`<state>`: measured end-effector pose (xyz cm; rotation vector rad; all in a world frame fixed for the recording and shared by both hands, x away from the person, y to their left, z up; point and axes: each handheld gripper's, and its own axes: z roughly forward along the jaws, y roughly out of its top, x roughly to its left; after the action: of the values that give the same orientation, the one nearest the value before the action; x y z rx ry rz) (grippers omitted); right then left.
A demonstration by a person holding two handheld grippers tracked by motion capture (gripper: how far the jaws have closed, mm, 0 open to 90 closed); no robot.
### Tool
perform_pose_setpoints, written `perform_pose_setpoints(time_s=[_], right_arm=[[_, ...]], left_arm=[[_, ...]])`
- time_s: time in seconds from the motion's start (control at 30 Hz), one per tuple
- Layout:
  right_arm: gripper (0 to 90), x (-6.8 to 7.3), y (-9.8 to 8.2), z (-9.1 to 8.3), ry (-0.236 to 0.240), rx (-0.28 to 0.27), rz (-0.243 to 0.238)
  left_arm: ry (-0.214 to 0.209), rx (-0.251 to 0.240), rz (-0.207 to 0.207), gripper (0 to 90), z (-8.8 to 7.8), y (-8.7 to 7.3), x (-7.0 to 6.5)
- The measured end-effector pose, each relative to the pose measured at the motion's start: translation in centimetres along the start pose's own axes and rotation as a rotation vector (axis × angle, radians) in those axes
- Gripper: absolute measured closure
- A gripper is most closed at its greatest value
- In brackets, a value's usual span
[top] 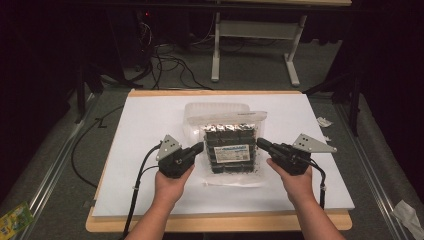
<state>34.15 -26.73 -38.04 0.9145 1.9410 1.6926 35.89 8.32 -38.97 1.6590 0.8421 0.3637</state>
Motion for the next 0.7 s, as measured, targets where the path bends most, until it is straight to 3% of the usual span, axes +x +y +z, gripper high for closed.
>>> perform_pose_setpoints(time_s=[0.17, 0.43, 0.53, 0.6, 0.7], right_arm=[[90.0, 0.8, -0.4, 0.7, 0.002, 0.013, -0.021], [87.0, 1.2, -1.8, 0.0, 0.008, -0.011, 0.004], [74.3, 1.2, -2.0, 0.1, 0.044, 0.015, -0.006], [65.4, 1.0, -1.9, 0.4, 0.082, 0.024, 0.014], [58.1, 0.7, -1.5, 1.0, 0.112, 0.053, 0.023]], left_arm=[[0.050, -0.012, 0.067, 90.0, -0.3, -0.1, 0.4], [0.054, -0.063, 0.111, 90.0, -0.6, -0.9, -0.4], [0.050, -0.067, 0.116, 90.0, -0.6, -0.9, -0.5], [0.050, -0.067, 0.118, 90.0, -0.6, -0.9, -0.5], [0.053, -0.059, 0.118, 90.0, -0.7, -0.8, -0.4]])
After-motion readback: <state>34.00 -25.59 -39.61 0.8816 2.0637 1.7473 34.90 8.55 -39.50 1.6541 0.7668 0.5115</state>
